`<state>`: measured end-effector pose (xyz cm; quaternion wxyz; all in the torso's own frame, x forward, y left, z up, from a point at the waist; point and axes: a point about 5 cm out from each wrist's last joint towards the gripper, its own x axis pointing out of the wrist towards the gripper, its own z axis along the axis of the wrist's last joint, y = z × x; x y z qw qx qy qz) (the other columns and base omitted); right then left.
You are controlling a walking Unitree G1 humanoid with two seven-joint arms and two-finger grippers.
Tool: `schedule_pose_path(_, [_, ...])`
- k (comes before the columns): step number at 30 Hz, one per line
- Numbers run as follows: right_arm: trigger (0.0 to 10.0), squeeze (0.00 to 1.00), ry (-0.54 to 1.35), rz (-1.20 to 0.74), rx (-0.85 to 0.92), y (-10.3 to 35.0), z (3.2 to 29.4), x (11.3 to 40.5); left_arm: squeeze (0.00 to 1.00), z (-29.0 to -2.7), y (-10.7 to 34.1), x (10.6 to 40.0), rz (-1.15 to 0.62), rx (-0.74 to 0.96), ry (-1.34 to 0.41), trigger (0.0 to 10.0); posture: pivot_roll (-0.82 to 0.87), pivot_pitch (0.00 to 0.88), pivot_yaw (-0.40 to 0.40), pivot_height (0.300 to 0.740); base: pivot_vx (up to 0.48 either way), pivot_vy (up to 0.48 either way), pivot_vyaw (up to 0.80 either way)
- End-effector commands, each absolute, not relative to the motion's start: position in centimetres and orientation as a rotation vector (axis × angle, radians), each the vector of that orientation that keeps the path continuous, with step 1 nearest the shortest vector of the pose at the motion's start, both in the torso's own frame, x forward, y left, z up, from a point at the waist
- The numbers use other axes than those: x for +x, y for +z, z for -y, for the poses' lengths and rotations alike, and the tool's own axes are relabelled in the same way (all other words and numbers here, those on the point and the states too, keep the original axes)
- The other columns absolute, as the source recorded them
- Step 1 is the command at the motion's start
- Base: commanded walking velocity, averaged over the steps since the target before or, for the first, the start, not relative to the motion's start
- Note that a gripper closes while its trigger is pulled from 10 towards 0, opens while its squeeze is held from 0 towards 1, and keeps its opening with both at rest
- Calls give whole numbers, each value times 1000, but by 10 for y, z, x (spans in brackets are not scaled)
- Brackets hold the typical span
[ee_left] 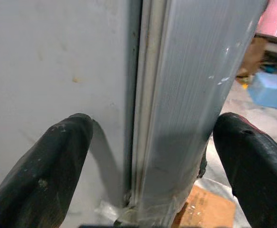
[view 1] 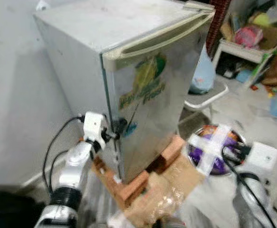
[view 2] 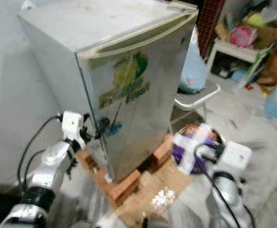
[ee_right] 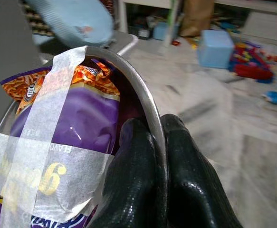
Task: Restocking fridge
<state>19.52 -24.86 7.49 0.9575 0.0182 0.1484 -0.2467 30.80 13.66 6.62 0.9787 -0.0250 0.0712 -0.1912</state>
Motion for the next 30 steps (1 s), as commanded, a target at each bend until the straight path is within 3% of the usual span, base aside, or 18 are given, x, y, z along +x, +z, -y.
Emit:
schedule_pose_path(1, [10000,0,-506,-276,31,82,249,196,0,-156,70,312,-135,-45,-299,10000,22,0,-13,740,0,0,0])
schedule_pose_path(16, [10000,0,-549,-319,-8,78,256,183,0,-170,73,324,-162,-78,-157,10000,10,0,-12,740,0,0,0])
schedule_pose_path(30, [10000,0,-550,-316,-8,80,257,184,0,-122,68,348,-350,-28,-318,10000,-6,0,-20,740,0,0,0])
